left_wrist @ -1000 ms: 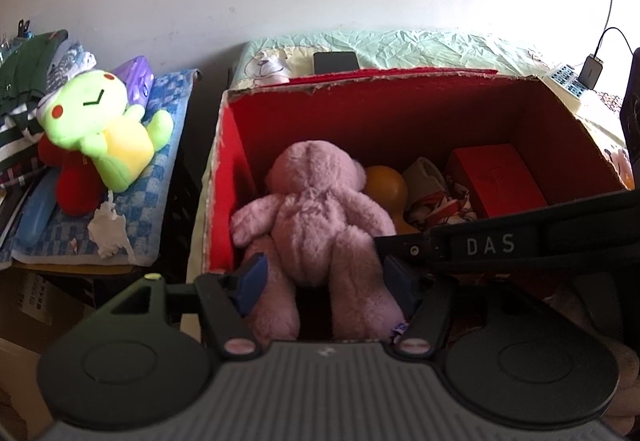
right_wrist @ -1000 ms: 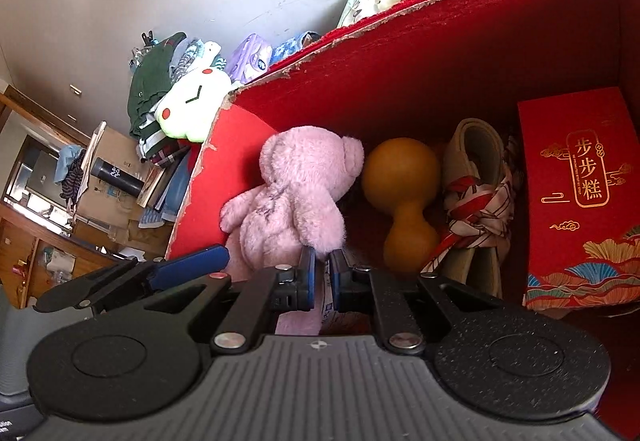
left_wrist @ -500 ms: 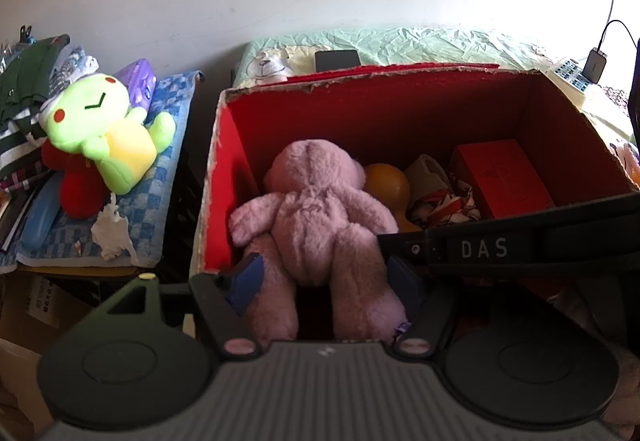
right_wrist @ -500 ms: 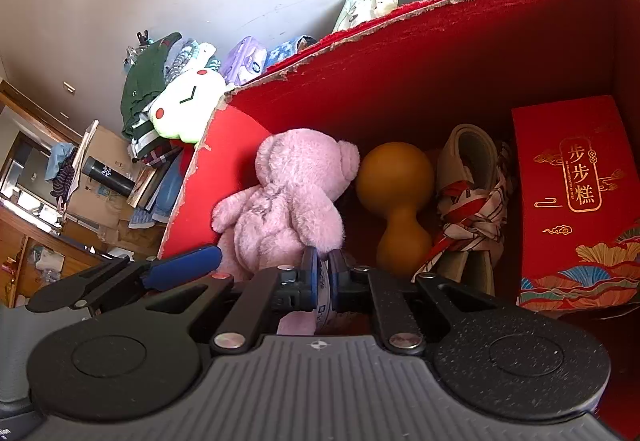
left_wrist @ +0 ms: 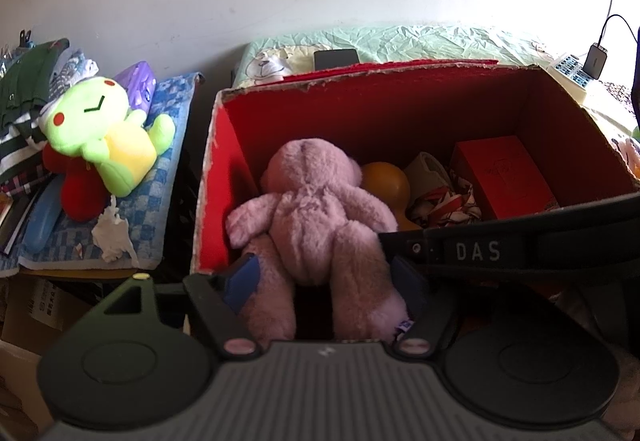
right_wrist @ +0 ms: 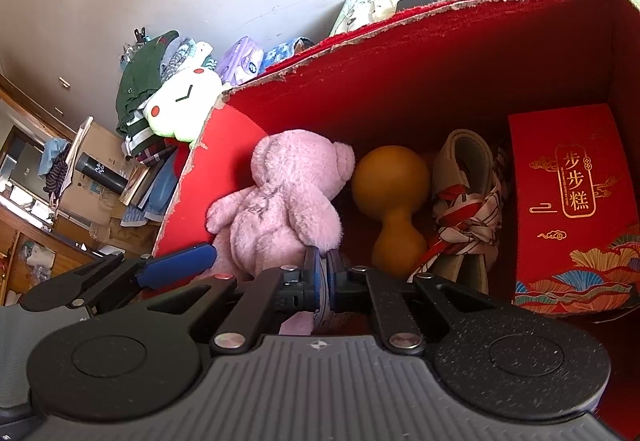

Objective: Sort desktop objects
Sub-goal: 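Open the right gripper to release the teddy bear and withdraw, then close the right gripper on the white bunny's head and lift it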

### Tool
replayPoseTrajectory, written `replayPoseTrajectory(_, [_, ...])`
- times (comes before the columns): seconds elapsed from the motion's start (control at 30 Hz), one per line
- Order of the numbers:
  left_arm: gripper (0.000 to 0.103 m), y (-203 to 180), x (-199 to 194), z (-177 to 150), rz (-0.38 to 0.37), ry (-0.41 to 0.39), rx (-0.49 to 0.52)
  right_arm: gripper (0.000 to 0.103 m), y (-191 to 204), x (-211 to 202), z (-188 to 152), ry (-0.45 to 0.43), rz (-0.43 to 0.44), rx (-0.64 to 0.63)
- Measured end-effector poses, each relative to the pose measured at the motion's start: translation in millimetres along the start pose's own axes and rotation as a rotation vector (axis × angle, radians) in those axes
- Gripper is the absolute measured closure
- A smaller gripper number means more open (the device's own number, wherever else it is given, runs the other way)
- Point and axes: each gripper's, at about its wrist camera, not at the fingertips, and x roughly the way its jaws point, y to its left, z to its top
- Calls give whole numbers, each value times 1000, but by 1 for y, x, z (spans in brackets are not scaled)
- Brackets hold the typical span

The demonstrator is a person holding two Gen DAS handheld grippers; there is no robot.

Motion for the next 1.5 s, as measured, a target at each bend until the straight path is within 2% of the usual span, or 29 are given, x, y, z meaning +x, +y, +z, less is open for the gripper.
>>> replayPoseTrajectory(0.13, [27,0,-1,-2,-11,-24,6,94,2,-2,-1,-16,-18,-10])
replayPoseTrajectory(0.2, [27,1,-3,-2,-19,-31,-4,86,0,-8,-4,-36,-28,-9])
replayPoseTrajectory(0.23, [27,2,-7,-2,-20,-45,-9,81,-2,-13,-5,-55,-19,2])
replayPoseTrajectory(0.33, [27,-6,-28,-4,6,-122,13,81,-7,-32,-9,-118,30,11])
replayPoseTrajectory(0.5, [16,-29,-60,-6,-2,-216,49,81,-4,-63,-15,-251,81,-57])
replayPoseTrajectory(0.6, [16,-48,-72,-7,-25,-244,74,81,-13,-81,-18,-309,113,-61])
replayPoseTrajectory(0.7, [16,-71,-81,-5,-58,-272,104,80,-30,-105,-24,-369,105,-67])
replayPoseTrajectory(0.8, [16,-101,-85,-1,-120,-277,124,80,-55,-133,-29,-416,88,-30])
replayPoseTrajectory(0.9, [16,-138,-86,4,-188,-282,172,74,-90,-164,-37,-461,71,41])
replayPoseTrajectory(1.07, [16,-204,-83,9,-324,-258,237,74,-150,-218,-53,-558,0,157])
replayPoseTrajectory(1.17, [16,-244,-72,7,-401,-210,281,73,-188,-240,-62,-577,-69,235])
replayPoseTrajectory(1.3, [16,-290,-48,3,-504,-103,287,71,-234,-260,-73,-561,-126,328])
replayPoseTrajectory(1.4, [16,-314,-29,3,-570,-18,246,63,-257,-267,-77,-522,-145,345])
replayPoseTrajectory(1.5, [16,-335,-15,2,-594,24,205,62,-273,-267,-78,-474,-128,347])
